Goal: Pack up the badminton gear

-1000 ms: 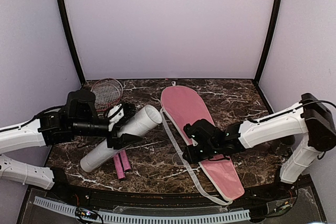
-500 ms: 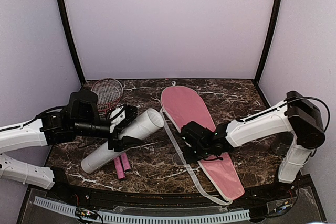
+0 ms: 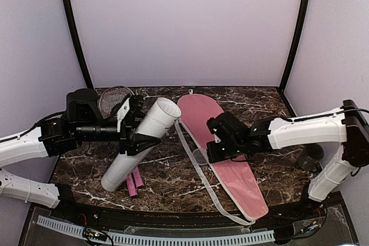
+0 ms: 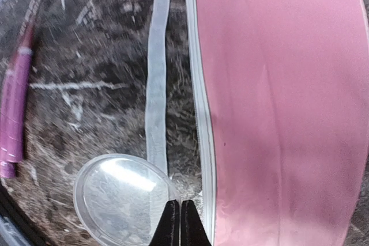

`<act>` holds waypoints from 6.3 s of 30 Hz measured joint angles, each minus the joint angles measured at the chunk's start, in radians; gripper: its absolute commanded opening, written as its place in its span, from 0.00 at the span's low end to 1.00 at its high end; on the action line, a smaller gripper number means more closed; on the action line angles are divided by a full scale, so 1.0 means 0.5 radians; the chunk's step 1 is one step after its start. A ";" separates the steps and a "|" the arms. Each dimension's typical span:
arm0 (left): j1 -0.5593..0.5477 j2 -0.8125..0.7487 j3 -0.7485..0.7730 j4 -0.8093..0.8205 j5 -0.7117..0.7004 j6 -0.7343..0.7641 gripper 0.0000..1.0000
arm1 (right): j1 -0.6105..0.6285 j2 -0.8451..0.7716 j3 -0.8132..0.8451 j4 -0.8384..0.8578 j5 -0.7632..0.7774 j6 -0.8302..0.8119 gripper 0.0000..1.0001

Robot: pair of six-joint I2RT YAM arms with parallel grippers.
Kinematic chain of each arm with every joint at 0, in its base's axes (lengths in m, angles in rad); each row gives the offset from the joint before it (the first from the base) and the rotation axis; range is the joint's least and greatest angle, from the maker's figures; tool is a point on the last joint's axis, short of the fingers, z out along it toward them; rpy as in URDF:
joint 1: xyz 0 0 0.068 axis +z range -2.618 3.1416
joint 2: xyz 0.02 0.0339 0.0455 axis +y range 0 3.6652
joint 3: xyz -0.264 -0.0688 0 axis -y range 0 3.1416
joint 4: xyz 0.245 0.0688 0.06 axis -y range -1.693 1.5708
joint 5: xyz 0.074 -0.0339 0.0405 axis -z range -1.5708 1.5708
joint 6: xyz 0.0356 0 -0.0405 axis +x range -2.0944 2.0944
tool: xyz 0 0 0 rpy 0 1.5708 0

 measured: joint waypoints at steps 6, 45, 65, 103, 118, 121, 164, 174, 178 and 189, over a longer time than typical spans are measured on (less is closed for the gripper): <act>0.000 0.051 0.143 0.307 0.011 -0.178 0.64 | -0.224 -0.413 0.179 -0.107 -0.098 -0.082 0.00; -0.015 0.726 -0.243 2.039 0.156 -0.533 0.65 | -0.217 -0.334 1.576 -0.767 -0.948 -0.302 0.00; -0.015 0.723 -0.246 2.036 0.223 -0.532 0.66 | -0.166 -0.204 1.759 -0.909 -0.939 -0.352 0.00; -0.015 0.723 -0.233 2.006 0.244 -0.538 0.67 | -0.152 -0.178 1.778 -0.951 -0.933 -0.407 0.21; -0.015 0.723 -0.224 1.987 0.251 -0.539 0.67 | -0.152 -0.179 1.762 -0.840 -0.935 -0.371 0.46; -0.015 0.723 -0.223 1.986 0.251 -0.539 0.67 | -0.152 -0.175 1.762 -0.829 -0.941 -0.370 0.47; -0.014 0.716 -0.208 1.735 0.256 -0.459 0.65 | -0.150 -0.018 1.835 -0.927 -0.952 -0.279 0.52; -0.021 0.674 -0.241 1.738 0.105 -0.486 0.60 | -0.144 -0.149 1.727 -0.888 -0.755 -0.289 0.68; -0.021 0.652 -0.243 1.733 -0.019 -0.476 0.59 | -0.152 -0.314 1.631 -0.796 -0.580 -0.302 0.72; 0.339 0.417 -0.099 1.257 -0.313 -0.431 0.58 | -0.327 -0.713 1.146 -0.474 -0.294 -0.247 0.73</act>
